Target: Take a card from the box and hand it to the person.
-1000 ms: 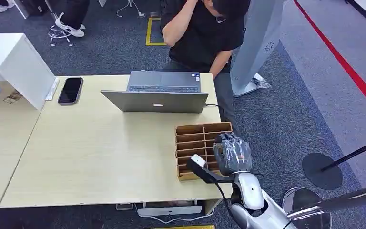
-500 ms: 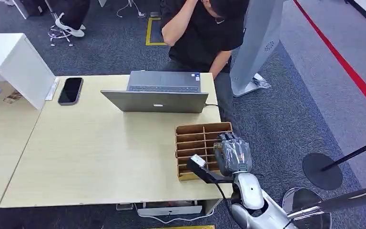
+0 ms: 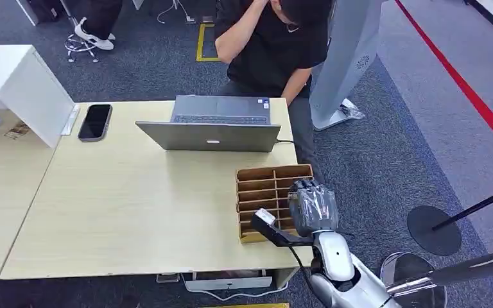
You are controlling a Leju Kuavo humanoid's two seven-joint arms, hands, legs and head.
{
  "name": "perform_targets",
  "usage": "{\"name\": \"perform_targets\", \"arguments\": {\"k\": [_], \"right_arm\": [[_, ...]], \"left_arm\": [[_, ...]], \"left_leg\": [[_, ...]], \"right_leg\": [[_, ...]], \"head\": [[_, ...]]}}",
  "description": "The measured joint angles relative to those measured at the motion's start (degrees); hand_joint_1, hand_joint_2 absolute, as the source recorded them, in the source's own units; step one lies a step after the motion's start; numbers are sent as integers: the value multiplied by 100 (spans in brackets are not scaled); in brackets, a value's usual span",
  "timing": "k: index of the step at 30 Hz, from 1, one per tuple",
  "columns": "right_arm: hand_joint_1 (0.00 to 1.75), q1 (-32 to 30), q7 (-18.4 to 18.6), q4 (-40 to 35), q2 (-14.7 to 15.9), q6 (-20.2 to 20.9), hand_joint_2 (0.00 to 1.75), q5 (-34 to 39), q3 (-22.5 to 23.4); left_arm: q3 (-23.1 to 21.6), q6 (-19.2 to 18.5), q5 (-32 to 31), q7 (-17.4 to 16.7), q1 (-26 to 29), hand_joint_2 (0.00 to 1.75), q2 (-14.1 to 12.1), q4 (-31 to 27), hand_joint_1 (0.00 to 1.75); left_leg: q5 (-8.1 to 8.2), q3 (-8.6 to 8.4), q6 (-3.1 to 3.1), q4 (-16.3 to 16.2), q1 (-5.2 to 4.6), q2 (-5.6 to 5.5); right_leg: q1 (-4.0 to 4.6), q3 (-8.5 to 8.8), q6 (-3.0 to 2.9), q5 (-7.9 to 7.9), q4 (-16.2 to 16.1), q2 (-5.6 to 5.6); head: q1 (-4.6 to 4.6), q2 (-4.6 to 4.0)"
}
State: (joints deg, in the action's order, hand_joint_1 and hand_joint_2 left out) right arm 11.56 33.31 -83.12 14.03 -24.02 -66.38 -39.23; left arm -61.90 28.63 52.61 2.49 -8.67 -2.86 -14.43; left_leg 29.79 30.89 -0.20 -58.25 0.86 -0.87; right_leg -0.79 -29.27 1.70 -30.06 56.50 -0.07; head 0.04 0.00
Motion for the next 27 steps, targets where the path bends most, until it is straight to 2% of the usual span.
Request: {"name": "perform_targets", "arguments": {"k": [6,10,11,21,27], "right_arm": [[106,0,31,0,2,2,175,-65,-2],[108,0,55,0,13,15,175,-133,-2],[134,-1,63,0,15,20,175,-140,-2],[134,-1,138,-2,17,107,175,-341,-2],[141,0,149,-15,17,214,175,-437,-4]], "left_arm": [[0,2,0,-6,1,0,2,0,0],[0,13,0,-9,1,0,2,0,0],[0,15,0,-9,2,0,2,0,0],[0,28,13,-9,5,0,0,0,0],[2,33,13,-9,7,0,2,0,0]], "left_leg": [[0,0,0,0,0,0],[0,0,0,0,0,0],[0,0,0,0,0,0],[0,-3,0,0,0,0],[0,-4,0,-2,0,0]], "right_leg": [[0,0,0,0,0,0],[0,0,0,0,0,0],[0,0,0,0,0,0],[0,1,1,1,0,2],[0,4,2,2,0,2]], "head": [[0,0],[0,0],[0,0],[-2,0],[-2,0]]}}
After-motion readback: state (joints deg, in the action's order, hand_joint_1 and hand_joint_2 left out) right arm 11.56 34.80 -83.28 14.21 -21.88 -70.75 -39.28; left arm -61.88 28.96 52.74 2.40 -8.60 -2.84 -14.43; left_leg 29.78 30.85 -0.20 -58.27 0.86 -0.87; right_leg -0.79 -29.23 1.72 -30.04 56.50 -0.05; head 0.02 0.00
